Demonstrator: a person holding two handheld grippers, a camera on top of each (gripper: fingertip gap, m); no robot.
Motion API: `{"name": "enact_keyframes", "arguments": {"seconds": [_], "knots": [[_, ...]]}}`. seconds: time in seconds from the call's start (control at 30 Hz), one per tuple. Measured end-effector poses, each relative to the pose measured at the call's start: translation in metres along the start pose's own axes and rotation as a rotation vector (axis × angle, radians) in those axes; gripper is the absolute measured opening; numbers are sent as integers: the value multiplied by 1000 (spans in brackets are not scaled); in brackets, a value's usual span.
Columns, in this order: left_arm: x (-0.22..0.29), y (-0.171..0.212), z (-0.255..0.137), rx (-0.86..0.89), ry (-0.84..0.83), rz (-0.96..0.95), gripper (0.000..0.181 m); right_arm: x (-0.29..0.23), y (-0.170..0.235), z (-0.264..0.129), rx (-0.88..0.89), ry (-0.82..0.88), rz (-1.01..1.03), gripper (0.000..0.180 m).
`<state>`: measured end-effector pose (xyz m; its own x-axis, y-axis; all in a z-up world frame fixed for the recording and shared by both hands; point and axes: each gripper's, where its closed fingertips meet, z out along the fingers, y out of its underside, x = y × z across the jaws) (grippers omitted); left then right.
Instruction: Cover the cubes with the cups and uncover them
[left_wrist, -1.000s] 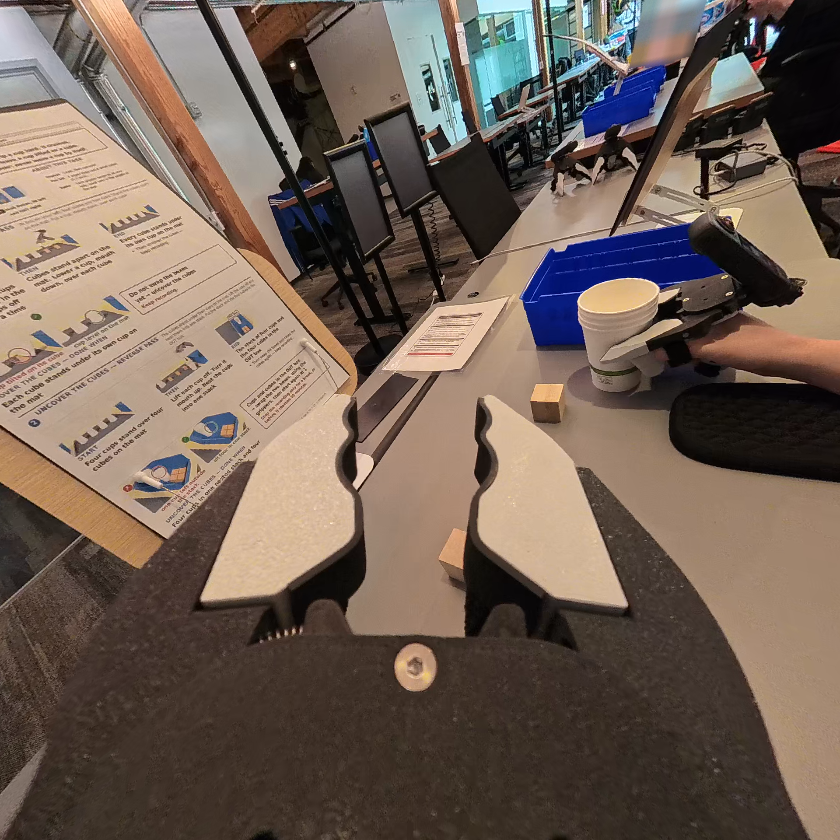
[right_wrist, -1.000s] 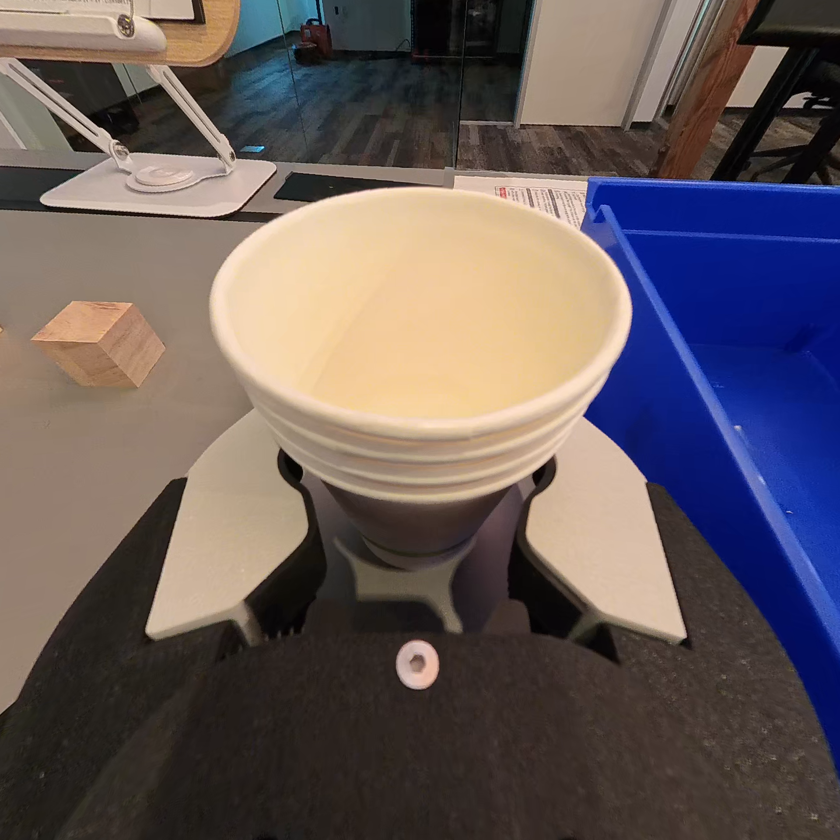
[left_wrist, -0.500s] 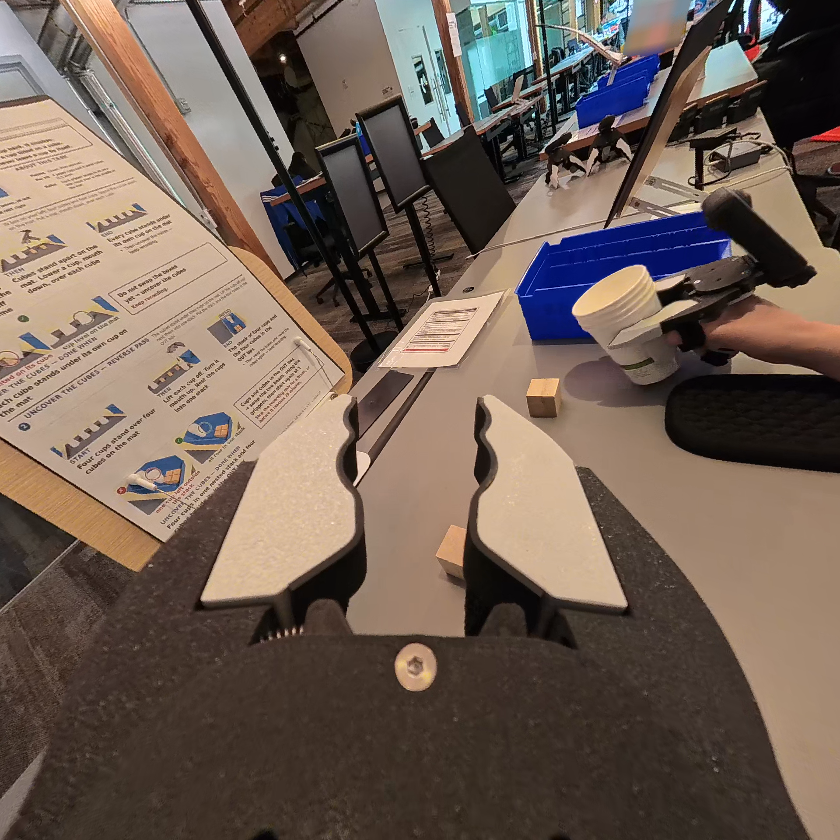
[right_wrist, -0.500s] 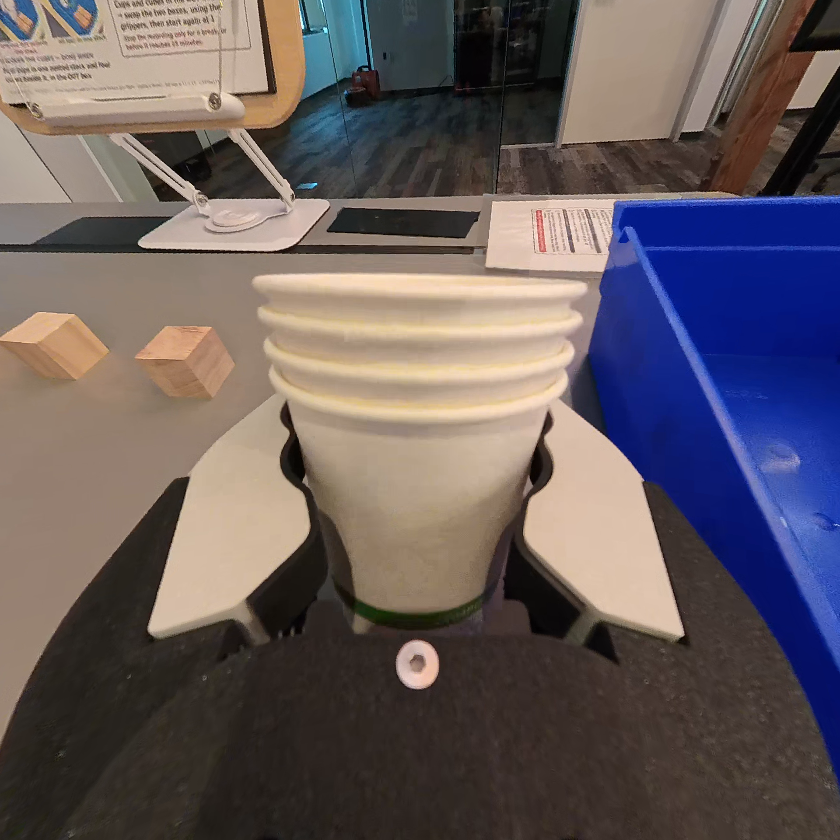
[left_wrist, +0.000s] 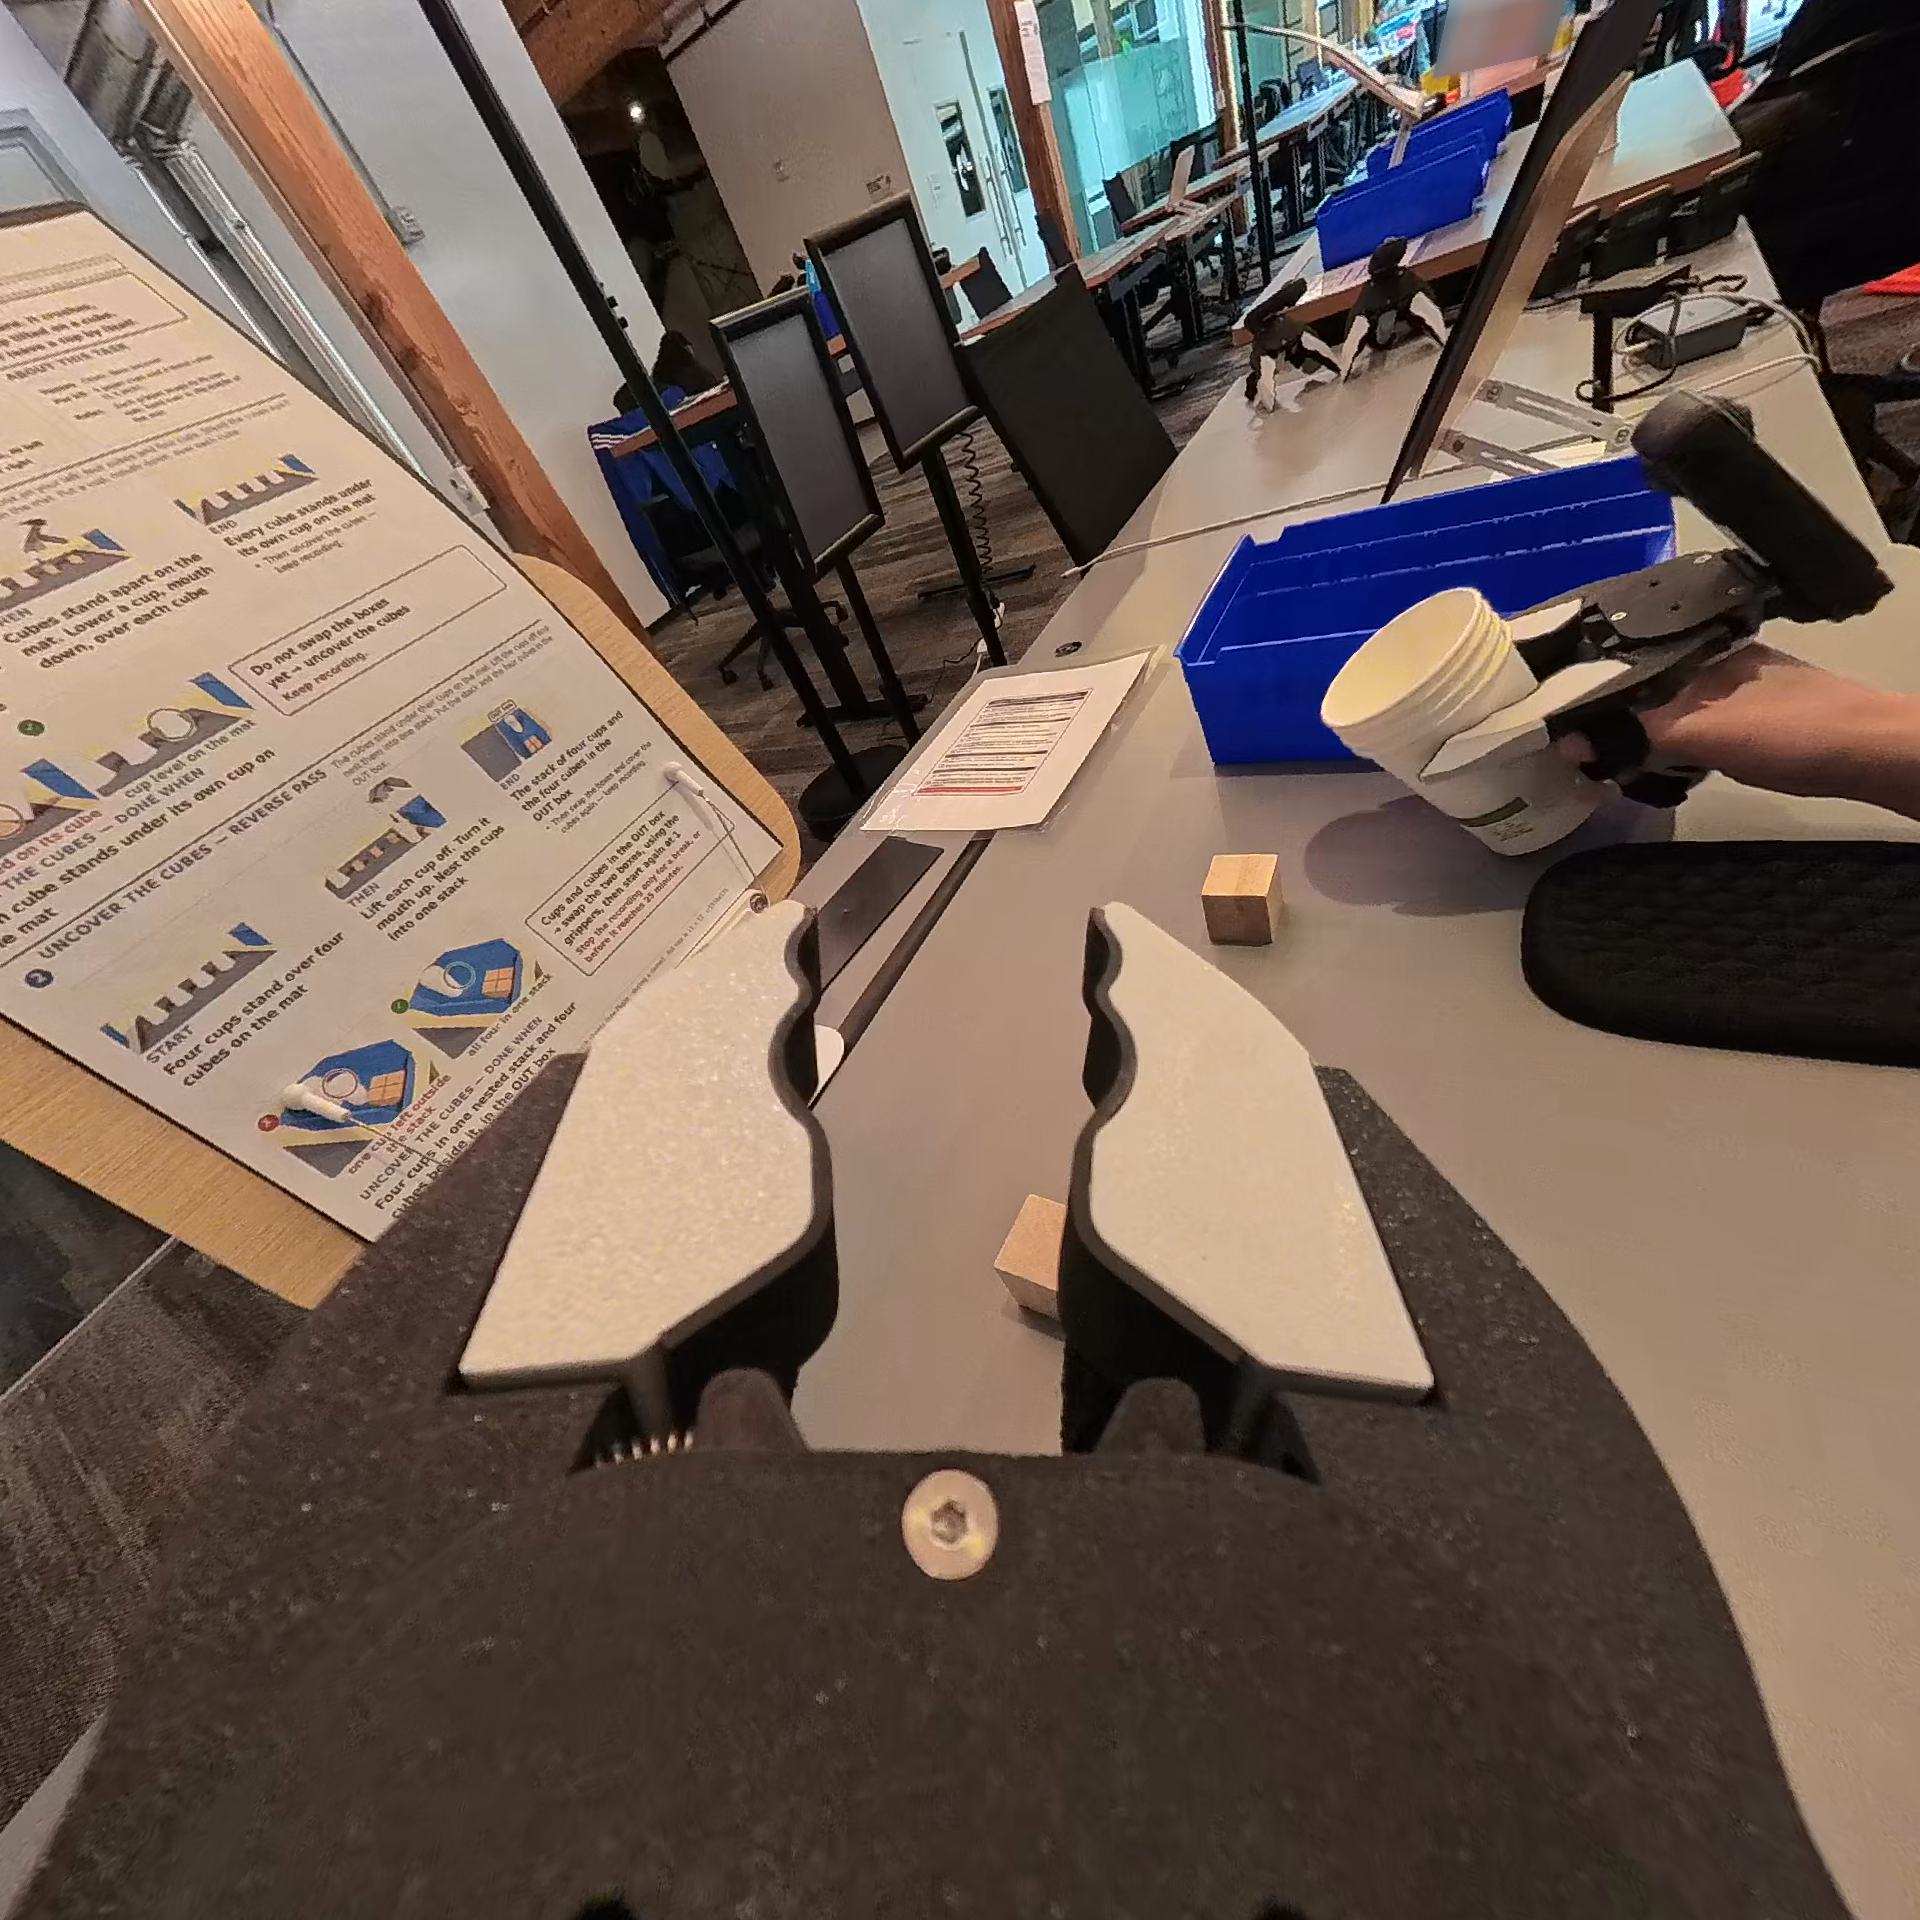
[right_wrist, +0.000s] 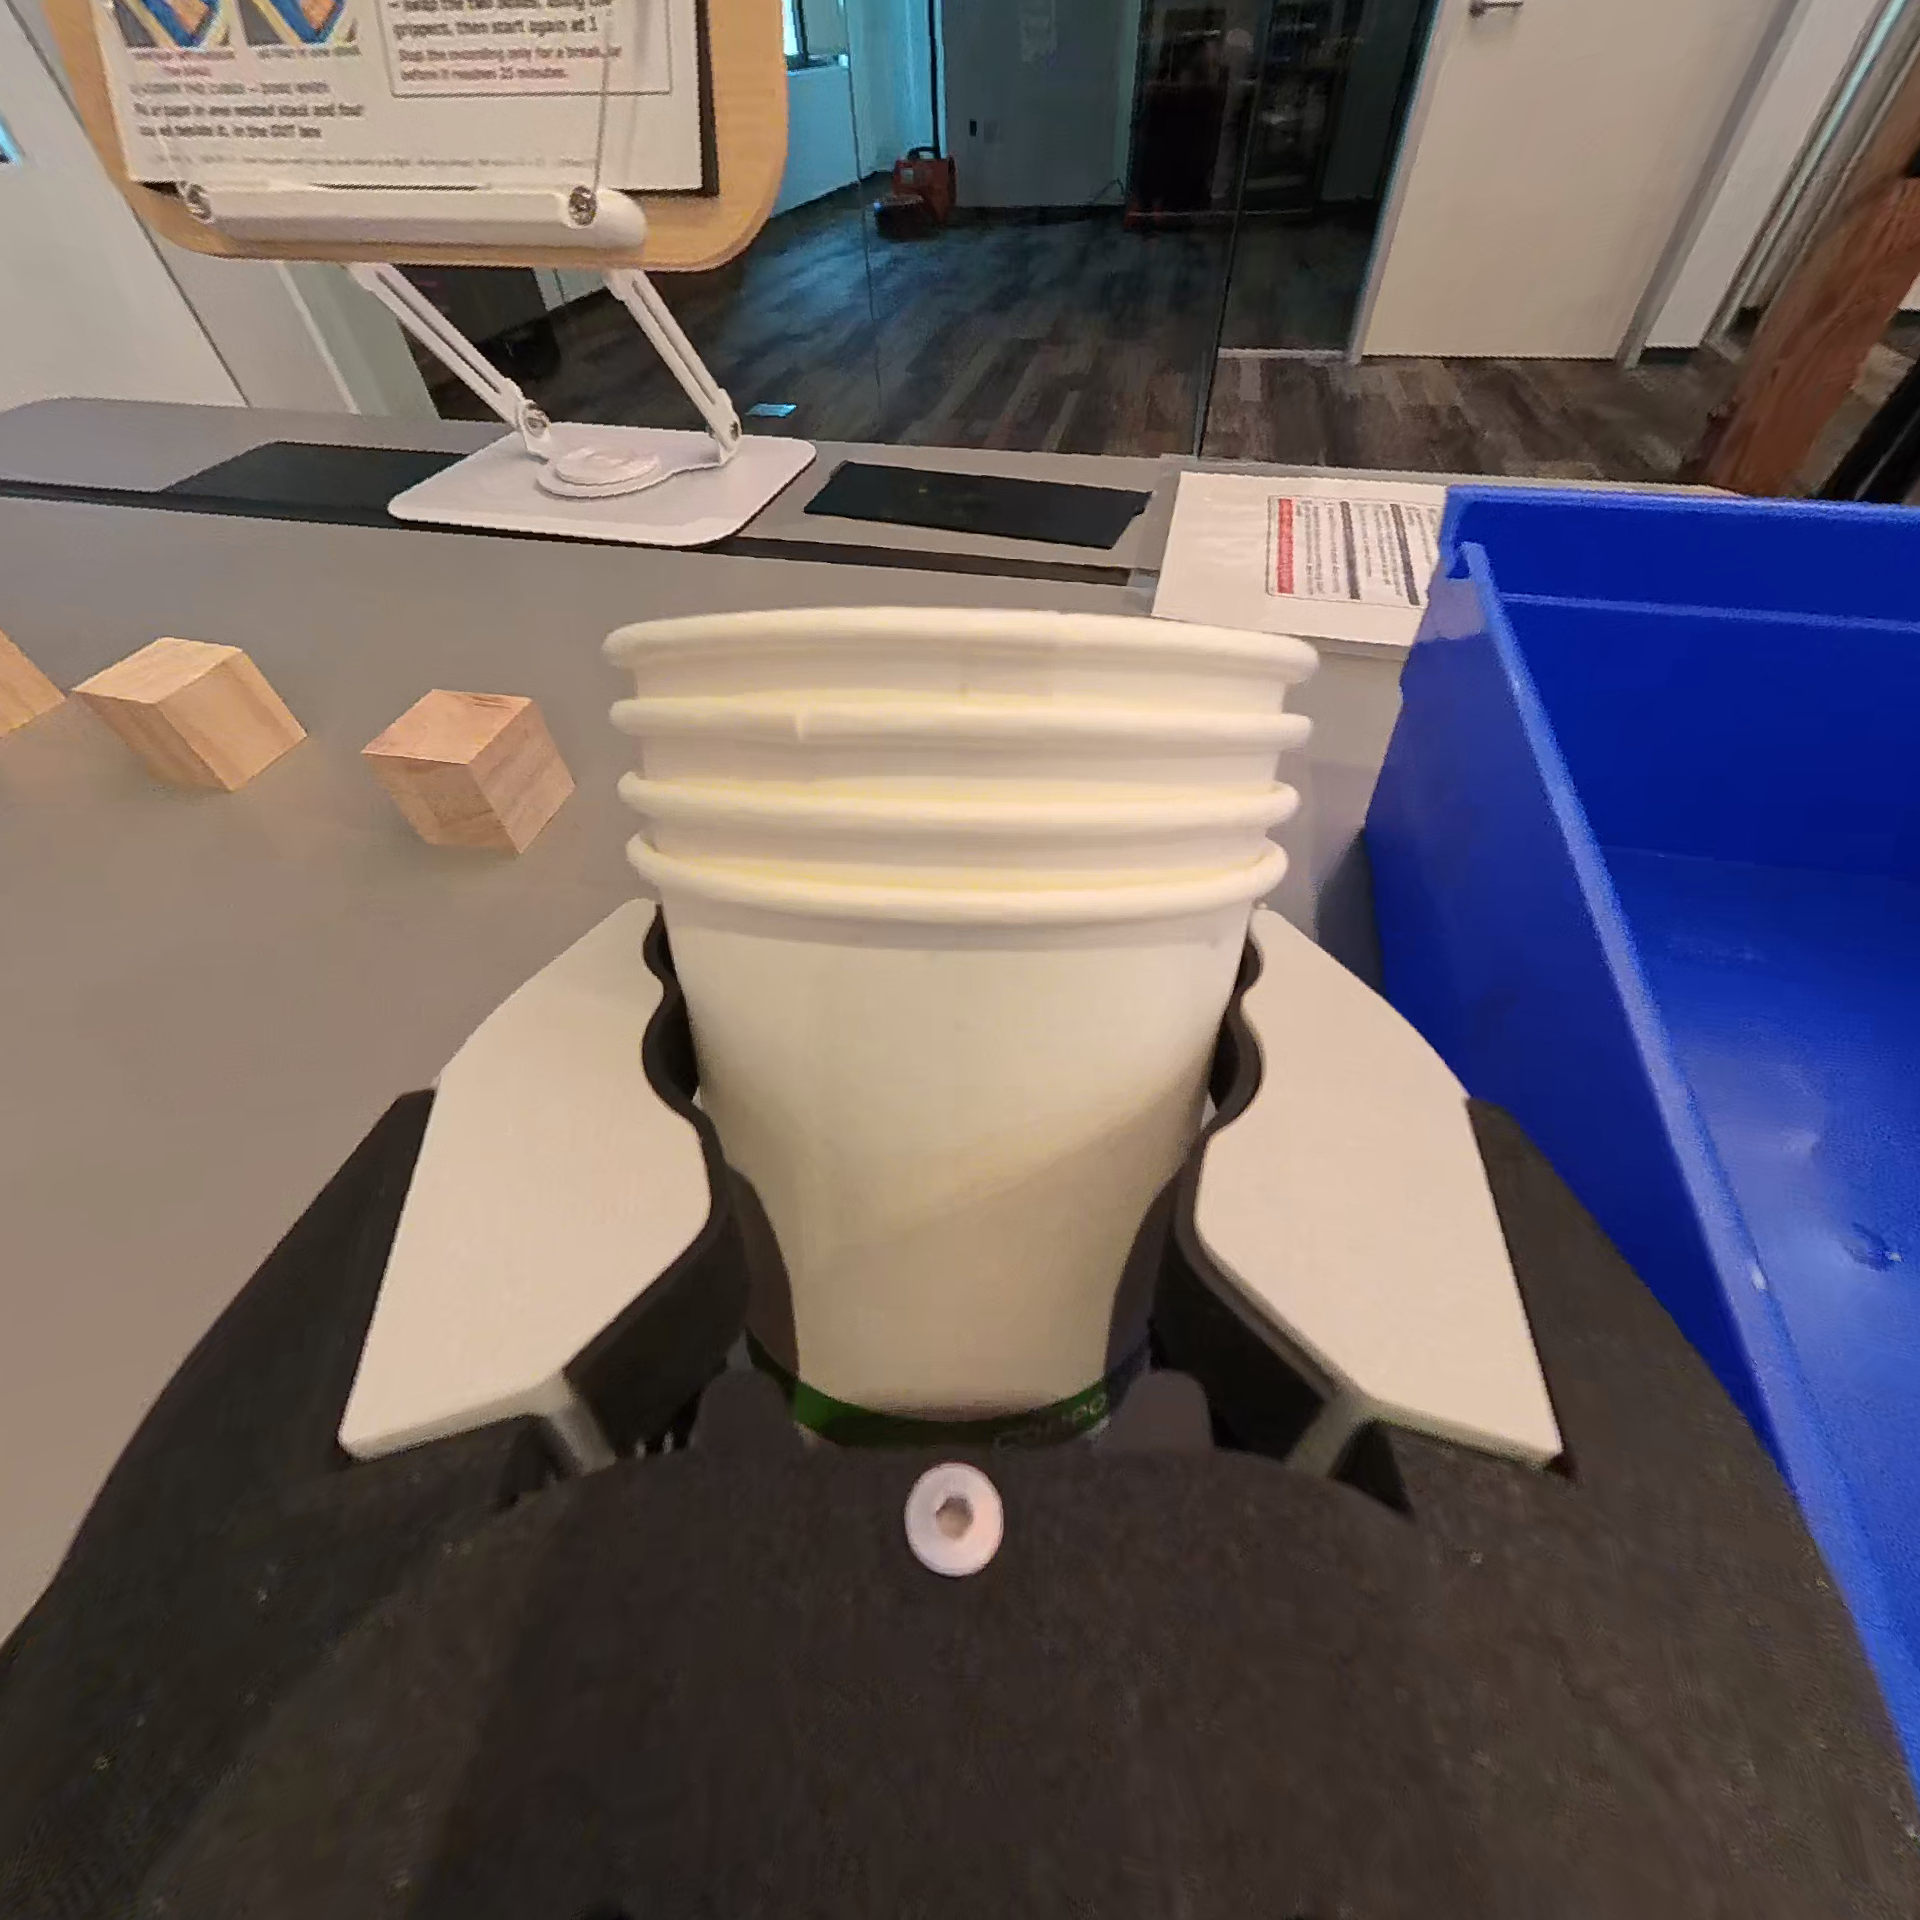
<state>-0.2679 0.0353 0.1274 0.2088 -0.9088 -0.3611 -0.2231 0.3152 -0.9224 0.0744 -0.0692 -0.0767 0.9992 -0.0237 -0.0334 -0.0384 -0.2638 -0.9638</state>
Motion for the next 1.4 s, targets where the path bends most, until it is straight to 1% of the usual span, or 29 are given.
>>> {"name": "enact_keyframes", "arguments": {"seconds": [0.2,0.3,0.47,0.63,0.73,0.9,0.97,1.0,1.03,1.2,1.4], "knots": [[2,2,2,-13,3,7,48,-5,-4,11,33,-66,-23,98],[1,3,1,-15,2,6,48,-3,-2,10,31,-63,-3,97],[0,3,1,-12,2,4,47,2,5,-5,18,-35,25,98],[2,2,1,-13,5,11,47,3,14,-24,2,16,-37,97],[3,2,2,-16,6,14,46,2,19,-31,-8,49,-58,99],[4,2,2,-18,5,16,46,3,22,-41,14,67,-15,98],[5,2,2,-18,7,17,46,4,23,-45,29,57,10,95],[5,2,2,-19,7,18,46,2,23,-46,37,37,18,88],[5,2,3,-21,7,19,46,0,22,-47,47,14,25,84],[7,3,5,-29,10,22,46,0,22,-47,62,-16,28,83],[7,3,5,-28,10,20,46,2,20,-50,79,4,7,82]]}}
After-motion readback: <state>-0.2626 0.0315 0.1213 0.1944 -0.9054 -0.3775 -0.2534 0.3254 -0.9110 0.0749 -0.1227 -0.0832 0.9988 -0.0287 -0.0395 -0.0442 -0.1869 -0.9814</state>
